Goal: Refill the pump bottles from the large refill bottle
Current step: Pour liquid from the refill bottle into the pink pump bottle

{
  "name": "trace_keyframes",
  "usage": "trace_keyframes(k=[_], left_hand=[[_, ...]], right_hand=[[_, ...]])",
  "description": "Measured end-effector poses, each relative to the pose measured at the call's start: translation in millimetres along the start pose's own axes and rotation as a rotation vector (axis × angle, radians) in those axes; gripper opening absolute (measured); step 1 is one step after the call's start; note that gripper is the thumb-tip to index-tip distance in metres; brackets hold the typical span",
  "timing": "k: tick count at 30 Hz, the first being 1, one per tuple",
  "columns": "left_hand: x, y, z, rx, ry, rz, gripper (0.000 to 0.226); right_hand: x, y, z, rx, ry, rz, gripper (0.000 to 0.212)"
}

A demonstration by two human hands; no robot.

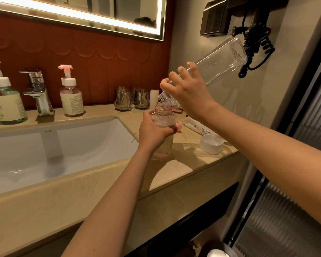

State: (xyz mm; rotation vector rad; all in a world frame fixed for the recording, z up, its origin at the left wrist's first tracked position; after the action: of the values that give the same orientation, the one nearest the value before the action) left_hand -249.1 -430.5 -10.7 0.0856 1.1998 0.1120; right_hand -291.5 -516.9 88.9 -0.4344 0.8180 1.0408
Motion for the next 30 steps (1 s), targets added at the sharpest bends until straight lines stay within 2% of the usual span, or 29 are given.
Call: trace_keyframes(k=[7, 14, 17, 21, 25, 30], left_hand=[[0, 0, 0, -0.007, -0.004, 0.007, 0.093], [2, -1, 1, -0.009, -0.012, 0.024, 0.094], [2, 0, 1, -0.01, -0.021, 0.006, 0.092], [2, -1, 0, -0.003, -0.02, -0.001, 0.095], [2, -1, 0, 0.002, -0.021, -0.007, 0.096], [1, 0, -1, 0.007, -0.02, -0.017, 0.096]], right_hand=[[0, -1, -3, -0.014, -0.055, 0.031, 0.048], [0, -3, -10, -0.057, -0.248, 0.075, 0.05], [-4, -2, -14, 0.022, -0.385, 0.134, 0.058], [-8, -6, -22, 0.282, -0.558, 0.347, 0.064], [-10, -14, -34, 0.321, -0.862, 0.56, 0.06], [-17, -22, -37, 0.272, -1.27, 0.864, 0.066]])
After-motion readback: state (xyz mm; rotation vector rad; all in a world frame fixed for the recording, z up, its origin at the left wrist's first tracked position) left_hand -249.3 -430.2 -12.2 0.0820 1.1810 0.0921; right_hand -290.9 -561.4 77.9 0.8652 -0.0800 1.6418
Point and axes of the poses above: each hand's wrist, its own z-axis towards the middle knuckle, its own y-axis out of the back of the hand, x = y × z, the point moved 3 cm from there along z, towards the middle knuckle, and after that the axes turned 15 degrees about -x, right-handed, at the moved point
